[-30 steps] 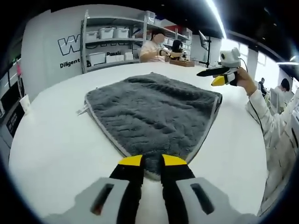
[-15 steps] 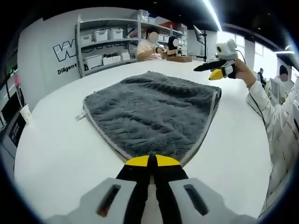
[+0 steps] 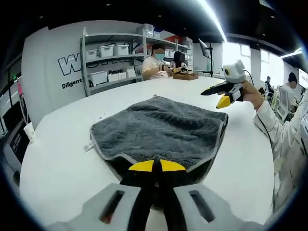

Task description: Open the folded towel by lifting each exposed corner and separating the folded layers until the towel lies flat within the target outline without major curled edges

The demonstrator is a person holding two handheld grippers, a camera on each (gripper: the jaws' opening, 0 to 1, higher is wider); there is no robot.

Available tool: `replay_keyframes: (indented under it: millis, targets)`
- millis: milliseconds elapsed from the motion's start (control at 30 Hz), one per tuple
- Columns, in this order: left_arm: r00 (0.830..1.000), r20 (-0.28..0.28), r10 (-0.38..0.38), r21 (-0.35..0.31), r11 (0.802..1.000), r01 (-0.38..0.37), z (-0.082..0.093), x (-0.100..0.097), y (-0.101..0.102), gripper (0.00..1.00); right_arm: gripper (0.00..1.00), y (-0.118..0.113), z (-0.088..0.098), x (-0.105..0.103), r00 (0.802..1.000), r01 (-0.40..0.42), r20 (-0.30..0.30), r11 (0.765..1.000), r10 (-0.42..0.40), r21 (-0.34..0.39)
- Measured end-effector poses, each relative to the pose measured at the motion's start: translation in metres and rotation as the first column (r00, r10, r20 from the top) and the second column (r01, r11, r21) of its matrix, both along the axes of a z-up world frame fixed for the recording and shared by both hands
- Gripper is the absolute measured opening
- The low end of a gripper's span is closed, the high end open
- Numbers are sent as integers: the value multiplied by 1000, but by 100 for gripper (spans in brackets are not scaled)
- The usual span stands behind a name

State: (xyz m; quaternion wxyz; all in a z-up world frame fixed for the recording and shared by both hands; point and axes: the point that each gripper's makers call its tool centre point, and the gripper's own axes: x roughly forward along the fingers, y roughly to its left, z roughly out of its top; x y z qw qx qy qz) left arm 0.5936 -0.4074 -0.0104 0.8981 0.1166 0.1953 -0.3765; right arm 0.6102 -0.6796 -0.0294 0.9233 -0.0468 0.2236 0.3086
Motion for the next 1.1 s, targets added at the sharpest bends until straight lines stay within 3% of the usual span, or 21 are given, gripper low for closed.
replay_keyframes:
  millis: [133, 467, 733, 800, 1000, 1100]
  targets:
    - [999, 13, -50, -30, 998, 51, 15, 8, -21, 1, 97, -2, 2, 0, 1000, 4, 4, 1000, -4, 7]
    - [992, 25, -121, -39, 992, 122, 34, 36, -74, 0, 98, 1, 3, -1, 1000, -8, 7, 1000, 8, 12]
    - [985, 21, -171, -36, 984, 172, 27, 53, -125, 0, 98, 0, 3, 0, 1000, -5, 5, 1000, 4, 18]
    - [981, 25, -194, -9, 981, 194, 23, 55, -137, 0, 98, 0, 3, 0, 1000, -2, 4, 1000, 2, 18]
    - [977, 27, -214, -45, 976, 215, 24, 68, -163, 0, 98, 2, 0, -1, 1000, -10, -4, 1000, 10, 8]
    - [974, 35, -225, -47, 973, 227, 16, 76, -179, 0, 98, 3, -2, -1, 1000, -12, -8, 1000, 12, 8]
